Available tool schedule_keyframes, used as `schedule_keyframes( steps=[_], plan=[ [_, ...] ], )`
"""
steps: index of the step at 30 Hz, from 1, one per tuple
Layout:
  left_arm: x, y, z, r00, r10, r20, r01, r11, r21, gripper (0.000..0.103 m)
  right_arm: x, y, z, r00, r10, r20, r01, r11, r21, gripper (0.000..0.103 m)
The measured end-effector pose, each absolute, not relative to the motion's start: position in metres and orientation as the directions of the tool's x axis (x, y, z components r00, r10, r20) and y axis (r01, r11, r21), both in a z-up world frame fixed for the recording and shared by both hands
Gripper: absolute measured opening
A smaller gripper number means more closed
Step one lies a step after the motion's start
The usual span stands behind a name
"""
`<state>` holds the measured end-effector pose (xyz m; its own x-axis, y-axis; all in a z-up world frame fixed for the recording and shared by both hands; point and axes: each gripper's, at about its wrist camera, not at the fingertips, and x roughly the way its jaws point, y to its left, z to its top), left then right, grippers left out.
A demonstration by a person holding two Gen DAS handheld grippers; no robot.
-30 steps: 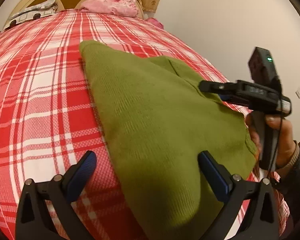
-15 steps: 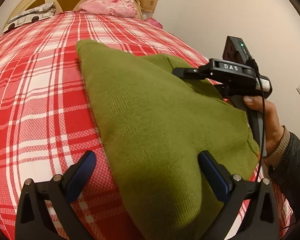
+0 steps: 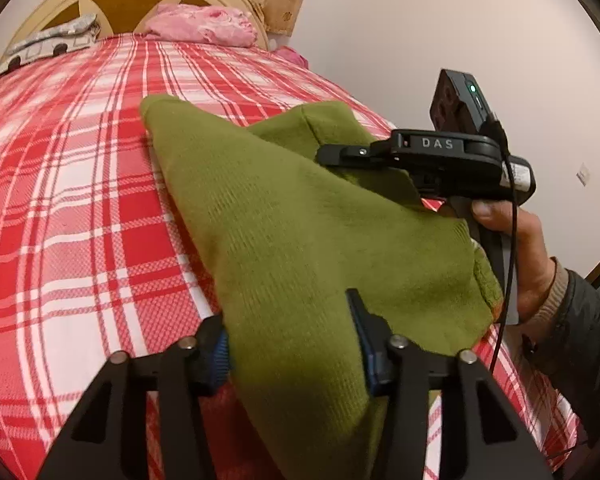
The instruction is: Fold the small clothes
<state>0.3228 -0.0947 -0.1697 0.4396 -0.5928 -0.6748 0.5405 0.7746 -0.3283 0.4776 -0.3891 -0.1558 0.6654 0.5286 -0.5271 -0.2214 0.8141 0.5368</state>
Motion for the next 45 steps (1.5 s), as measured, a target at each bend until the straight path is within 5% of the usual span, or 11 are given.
schedule_keyframes(
  steps=[6,45],
  plan=[
    [0.300,-0.086,-0.155,0.455,-0.580,-0.676,0.545,0.782,-0.304,0.042,0.456,-0.372,-0.144,0.662,0.529,-0.531,-0.241,0.821,0.517,0.033],
    [0.200,0.062,-0.134,0.631,-0.455,-0.629,0.331,0.890,-0.313,0.041,0.363,-0.184,-0.130,0.531,0.712,-0.459,-0.453,0.697,0.557,0.033]
  ],
)
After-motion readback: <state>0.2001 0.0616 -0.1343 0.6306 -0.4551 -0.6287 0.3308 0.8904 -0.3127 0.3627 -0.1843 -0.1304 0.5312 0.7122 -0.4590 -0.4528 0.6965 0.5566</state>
